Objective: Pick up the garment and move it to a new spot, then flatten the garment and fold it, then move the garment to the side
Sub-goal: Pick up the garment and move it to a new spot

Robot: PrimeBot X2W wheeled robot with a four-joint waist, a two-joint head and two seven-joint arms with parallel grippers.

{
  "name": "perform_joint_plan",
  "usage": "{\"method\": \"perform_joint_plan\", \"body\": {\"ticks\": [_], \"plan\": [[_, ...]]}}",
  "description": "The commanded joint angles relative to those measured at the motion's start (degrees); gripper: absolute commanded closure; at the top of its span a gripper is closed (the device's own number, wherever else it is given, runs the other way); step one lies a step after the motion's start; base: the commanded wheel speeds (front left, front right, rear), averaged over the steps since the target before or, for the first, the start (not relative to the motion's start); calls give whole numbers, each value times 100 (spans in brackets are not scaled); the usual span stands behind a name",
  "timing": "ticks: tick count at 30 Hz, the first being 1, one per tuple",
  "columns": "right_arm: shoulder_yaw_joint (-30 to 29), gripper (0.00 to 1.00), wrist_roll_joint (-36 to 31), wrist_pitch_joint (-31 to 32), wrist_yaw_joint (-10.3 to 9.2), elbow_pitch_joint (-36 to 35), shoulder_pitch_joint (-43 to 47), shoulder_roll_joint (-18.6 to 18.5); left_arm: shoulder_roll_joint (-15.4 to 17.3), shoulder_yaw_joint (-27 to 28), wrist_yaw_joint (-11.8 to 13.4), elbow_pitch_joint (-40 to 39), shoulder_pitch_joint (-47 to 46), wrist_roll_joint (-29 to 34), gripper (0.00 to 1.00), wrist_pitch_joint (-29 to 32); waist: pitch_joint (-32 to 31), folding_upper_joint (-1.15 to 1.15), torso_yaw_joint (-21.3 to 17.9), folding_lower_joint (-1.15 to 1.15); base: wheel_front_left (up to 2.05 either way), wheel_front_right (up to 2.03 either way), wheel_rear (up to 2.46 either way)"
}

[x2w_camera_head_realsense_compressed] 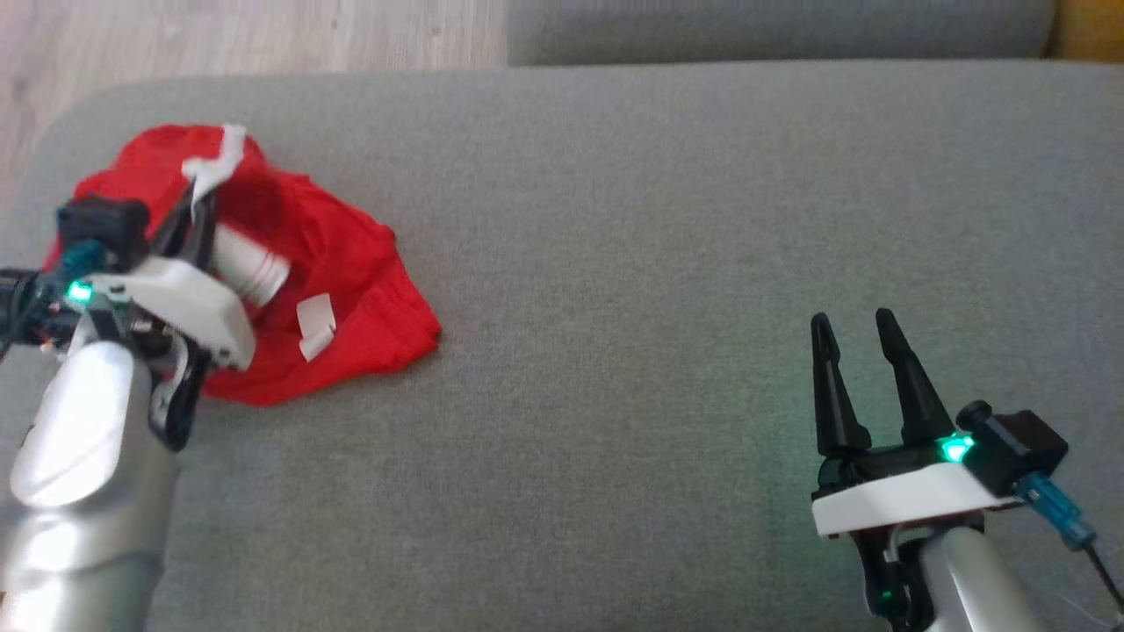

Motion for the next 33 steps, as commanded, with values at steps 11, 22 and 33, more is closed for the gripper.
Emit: {"method": "perform_joint_plan", "body": {"ticks": [11, 22, 33], "plan": [[300, 0, 83, -63, 43, -73, 66, -32, -843, 134, -38, -2683, 99, -1948, 100, 329, -626, 0, -460, 0, 0, 0, 0], [665, 0, 232, -63, 43, -152, -185, -32, -1639, -626, 362, -3374, 80, -2343, 100, 428, -358, 0, -1484, 0, 0, 0, 0], [972, 0, 578, -63, 43, -298, -573, -32, -1702, -981, 767, -2247, -1038, -2609, 0, -752, 12, 0, -2422, 0, 0, 0, 0]]}}
